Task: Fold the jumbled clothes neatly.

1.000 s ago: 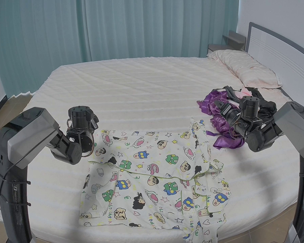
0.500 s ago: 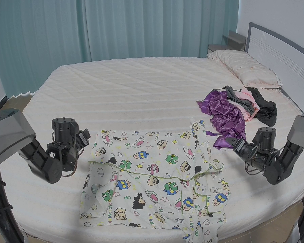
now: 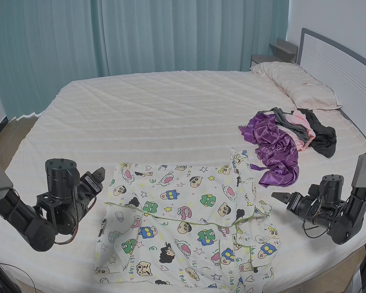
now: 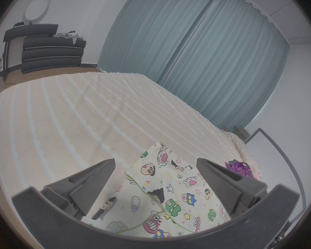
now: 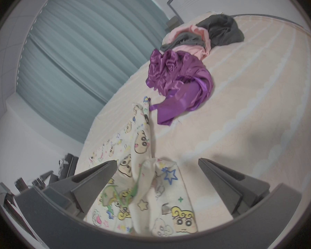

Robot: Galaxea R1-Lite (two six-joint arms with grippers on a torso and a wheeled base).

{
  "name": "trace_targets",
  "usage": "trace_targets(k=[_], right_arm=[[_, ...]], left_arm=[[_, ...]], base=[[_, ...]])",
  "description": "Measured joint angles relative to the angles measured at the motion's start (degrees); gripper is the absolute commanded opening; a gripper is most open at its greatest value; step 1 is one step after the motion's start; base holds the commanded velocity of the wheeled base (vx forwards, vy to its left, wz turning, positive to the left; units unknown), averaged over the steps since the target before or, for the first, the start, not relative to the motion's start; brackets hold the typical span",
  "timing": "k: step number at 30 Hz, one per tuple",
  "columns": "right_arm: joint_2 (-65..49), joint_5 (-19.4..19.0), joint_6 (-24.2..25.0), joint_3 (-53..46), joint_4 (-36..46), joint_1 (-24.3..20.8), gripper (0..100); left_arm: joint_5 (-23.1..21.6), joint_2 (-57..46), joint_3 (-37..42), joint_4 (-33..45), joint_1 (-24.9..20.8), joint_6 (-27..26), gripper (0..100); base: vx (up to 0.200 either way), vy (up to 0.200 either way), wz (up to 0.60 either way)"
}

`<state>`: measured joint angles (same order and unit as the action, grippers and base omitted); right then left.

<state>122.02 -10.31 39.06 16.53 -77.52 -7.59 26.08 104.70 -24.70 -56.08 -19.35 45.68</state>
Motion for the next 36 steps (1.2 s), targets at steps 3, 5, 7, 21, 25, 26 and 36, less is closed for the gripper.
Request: trace_targets(k=[3, 5, 7, 21, 25, 26, 36], right_arm=[[1.68, -1.80, -2.79, -1.44, -0.23, 0.84, 100], [3.12, -2.46, -4.66, -2.10, -0.46, 1.23, 100], [4.67, -3.21, -6.38, -2.76, -1.11, 1.60, 100], [6.01, -8.13, 0.35, -5.81, -11.43, 2.41, 100], [2.51, -8.08, 5.19, -5.90, -10.47, 0.66, 100], [1.85, -8.08, 6.31, -5.88, -9.96, -0.12, 100], [1.63, -7.80, 10.89, -5.13, -8.59, -5.39, 100]], left_arm=[[-0.07, -0.32, 0.59, -0.04, -1.02, 1.15, 100], [-0.07, -0.24, 0.80, -0.06, -1.57, 1.54, 100], [-0.09, -0.11, 1.08, -0.06, -2.12, 1.73, 100], [0.06, 1.24, 1.90, -0.06, -5.46, 3.64, 100], [0.09, 1.58, 1.96, -0.06, -5.81, 3.80, 100], [0.06, 1.68, 1.96, -0.06, -5.99, 3.78, 100], [0.11, 2.13, 2.02, -0.06, -7.00, 3.78, 100]], base=[[0.000, 0.000, 0.00], [0.000, 0.000, 0.00], [0.000, 0.000, 0.00], [0.000, 0.000, 0.00], [0.000, 0.000, 0.00], [0.000, 0.000, 0.00], [0.000, 0.000, 0.00]])
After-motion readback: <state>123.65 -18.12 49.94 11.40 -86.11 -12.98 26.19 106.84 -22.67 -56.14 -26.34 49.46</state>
